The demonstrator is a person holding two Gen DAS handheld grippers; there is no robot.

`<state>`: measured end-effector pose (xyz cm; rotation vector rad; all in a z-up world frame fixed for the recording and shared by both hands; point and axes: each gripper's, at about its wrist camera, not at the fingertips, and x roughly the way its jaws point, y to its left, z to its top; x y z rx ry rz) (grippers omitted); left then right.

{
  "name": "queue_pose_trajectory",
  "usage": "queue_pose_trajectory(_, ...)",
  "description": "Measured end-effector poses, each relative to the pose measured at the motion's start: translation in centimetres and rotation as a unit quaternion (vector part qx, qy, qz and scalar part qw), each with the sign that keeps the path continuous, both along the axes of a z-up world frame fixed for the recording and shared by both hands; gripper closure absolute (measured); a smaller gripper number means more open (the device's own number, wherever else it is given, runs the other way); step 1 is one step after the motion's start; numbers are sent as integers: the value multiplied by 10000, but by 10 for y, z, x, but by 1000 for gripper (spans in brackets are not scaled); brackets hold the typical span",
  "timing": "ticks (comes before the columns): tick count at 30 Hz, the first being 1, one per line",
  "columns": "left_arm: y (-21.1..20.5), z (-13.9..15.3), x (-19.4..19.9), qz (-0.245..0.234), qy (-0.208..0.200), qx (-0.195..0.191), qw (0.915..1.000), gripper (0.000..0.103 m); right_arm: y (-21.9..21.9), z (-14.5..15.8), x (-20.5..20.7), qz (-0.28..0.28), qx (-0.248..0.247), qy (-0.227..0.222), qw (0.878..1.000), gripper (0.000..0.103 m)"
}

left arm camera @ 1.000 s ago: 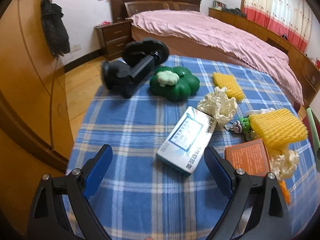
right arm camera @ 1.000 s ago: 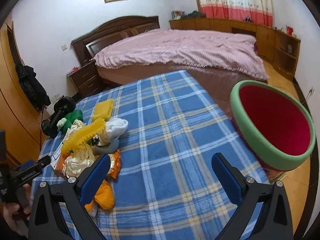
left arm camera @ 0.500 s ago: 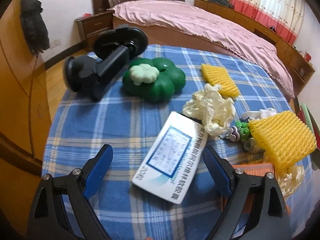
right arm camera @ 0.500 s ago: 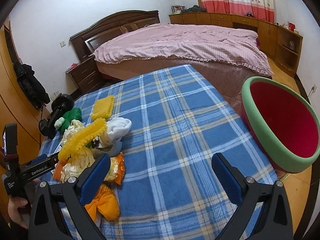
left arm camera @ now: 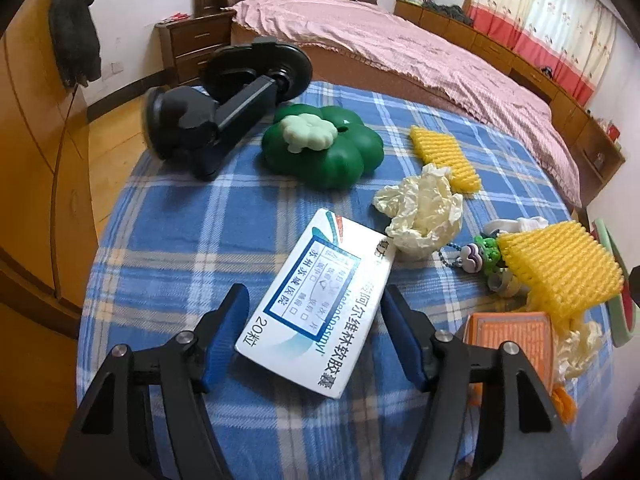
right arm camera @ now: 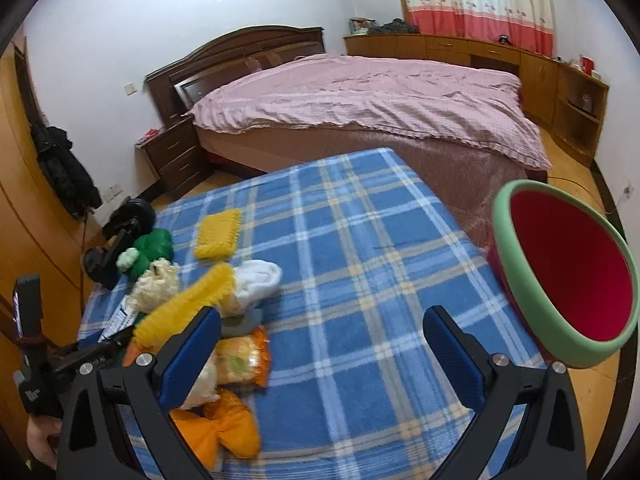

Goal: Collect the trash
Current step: 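Grasp the white medicine box with left tool while right tool grasps the yellow foam net, then carry both items over the red bin and open left tool to drop the box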

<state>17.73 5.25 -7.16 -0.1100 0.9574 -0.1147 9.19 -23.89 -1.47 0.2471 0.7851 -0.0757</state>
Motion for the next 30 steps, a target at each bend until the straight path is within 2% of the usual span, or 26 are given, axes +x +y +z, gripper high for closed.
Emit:
queue_pose_trajectory(9, 17, 15, -23, 373, -227, -130, 9990, 35, 30, 7, 19, 483, 256, 114, 9984, 5)
queue_pose_trajectory(14, 23, 21, -33, 514, -343, -168, 9979, 35, 48, 6, 33, 726, 402, 251, 9962, 15)
queue_pose_trajectory(17, 26, 24, -38, 607, -379, -218, 9972, 35, 59, 0, 41, 860, 463, 397, 9944, 28)
queue_pose_trajectory(20, 28, 26, -42, 642, -410, -244, 9968, 35, 63, -9, 48, 965, 630, 589, 9916, 47)
queue_pose_trajectory(22, 28, 28, -43, 639, -424, -221, 9968, 35, 63, -14, 49, 992, 784, 626, 9900, 69)
queue_pose_trajectory(27, 25, 35, -48, 606, -477, -266, 9967, 35, 63, -7, 41, 1066, 894, 386, 9895, 85)
queue_pose_trajectory(30, 22, 40, -50, 568, -511, -332, 9965, 35, 61, 6, 32, 1105, 871, 96, 9900, 86)
